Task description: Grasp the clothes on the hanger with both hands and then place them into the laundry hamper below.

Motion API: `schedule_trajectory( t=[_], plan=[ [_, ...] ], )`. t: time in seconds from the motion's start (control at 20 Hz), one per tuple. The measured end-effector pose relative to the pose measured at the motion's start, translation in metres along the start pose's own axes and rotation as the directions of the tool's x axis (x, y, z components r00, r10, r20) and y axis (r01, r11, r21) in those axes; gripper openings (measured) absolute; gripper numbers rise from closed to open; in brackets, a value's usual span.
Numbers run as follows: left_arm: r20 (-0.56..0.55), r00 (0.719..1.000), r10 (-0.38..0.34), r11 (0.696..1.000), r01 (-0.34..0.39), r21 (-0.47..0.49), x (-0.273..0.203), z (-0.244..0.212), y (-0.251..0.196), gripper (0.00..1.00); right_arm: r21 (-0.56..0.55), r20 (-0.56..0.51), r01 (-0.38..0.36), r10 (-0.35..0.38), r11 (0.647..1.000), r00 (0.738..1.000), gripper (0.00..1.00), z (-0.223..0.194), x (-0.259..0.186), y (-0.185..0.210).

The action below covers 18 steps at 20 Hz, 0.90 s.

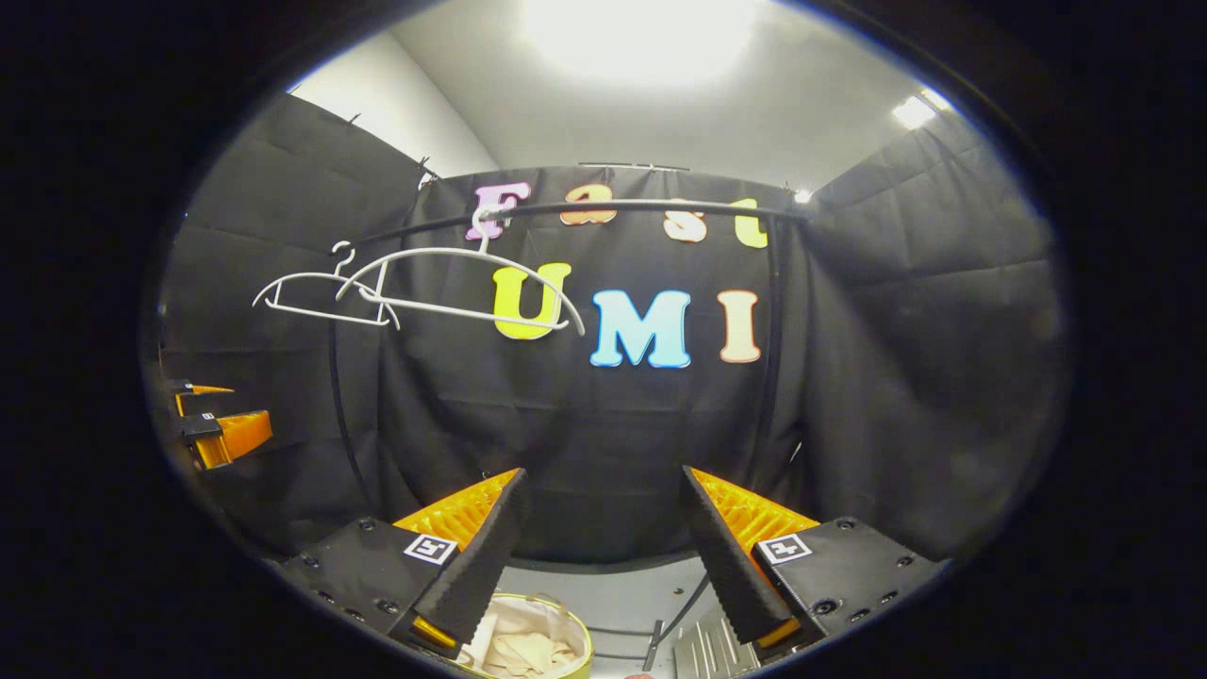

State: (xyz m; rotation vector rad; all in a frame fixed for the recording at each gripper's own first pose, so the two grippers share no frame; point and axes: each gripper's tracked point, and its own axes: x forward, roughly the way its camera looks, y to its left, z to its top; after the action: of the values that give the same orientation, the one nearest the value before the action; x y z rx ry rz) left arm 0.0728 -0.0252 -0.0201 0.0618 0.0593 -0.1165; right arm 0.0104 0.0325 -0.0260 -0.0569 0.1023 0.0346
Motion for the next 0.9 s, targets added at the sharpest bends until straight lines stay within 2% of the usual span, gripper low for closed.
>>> schedule_trajectory(
  t=[0.15,0.25,0.4,0.45,0.55,0.6,0.8,0.85,0.9],
  plan=[
    [0.051,0.999,-0.003,1.0,0.002,0.011,-0.028,0.017,-0.004,1.0,-0.006,0.031,0.026,-0.026,1.0,0.999,1.0,0.009,-0.025,-0.019],
    [0.049,0.999,0.007,1.0,-0.007,0.008,-0.039,0.02,-0.005,1.0,0.001,0.043,0.039,-0.039,0.999,0.998,0.96,0.012,-0.037,-0.03],
    [0.069,0.997,0.018,1.0,-0.018,-0.001,-0.052,0.025,-0.002,1.0,0.015,0.056,0.06,-0.061,0.998,0.997,1.0,0.013,-0.054,-0.046],
    [0.075,0.997,0.017,1.0,-0.017,0.002,-0.056,0.027,-0.001,1.0,0.017,0.058,0.063,-0.064,0.998,0.996,0.96,0.013,-0.057,-0.048],
    [0.081,0.997,0.01,1.0,-0.01,0.006,-0.067,0.026,-0.004,1.0,0.015,0.058,0.069,-0.07,0.998,0.996,1.0,0.011,-0.063,-0.053],
    [0.083,0.997,0.008,1.0,-0.009,0.006,-0.074,0.026,-0.005,1.0,0.014,0.059,0.072,-0.072,0.997,0.996,0.97,0.01,-0.066,-0.055],
    [0.086,0.996,0.003,1.0,-0.004,0.005,-0.086,0.03,-0.007,1.0,0.015,0.058,0.079,-0.08,0.997,0.995,0.99,0.008,-0.072,-0.06],
    [0.087,0.996,0.003,1.0,-0.004,0.007,-0.086,0.032,-0.006,1.0,0.012,0.062,0.083,-0.083,0.996,0.995,0.96,0.009,-0.072,-0.061],
    [0.087,0.996,0.003,1.0,-0.004,0.008,-0.086,0.031,-0.006,1.0,0.01,0.065,0.085,-0.086,0.996,0.994,1.0,0.011,-0.073,-0.062]
  ],
)
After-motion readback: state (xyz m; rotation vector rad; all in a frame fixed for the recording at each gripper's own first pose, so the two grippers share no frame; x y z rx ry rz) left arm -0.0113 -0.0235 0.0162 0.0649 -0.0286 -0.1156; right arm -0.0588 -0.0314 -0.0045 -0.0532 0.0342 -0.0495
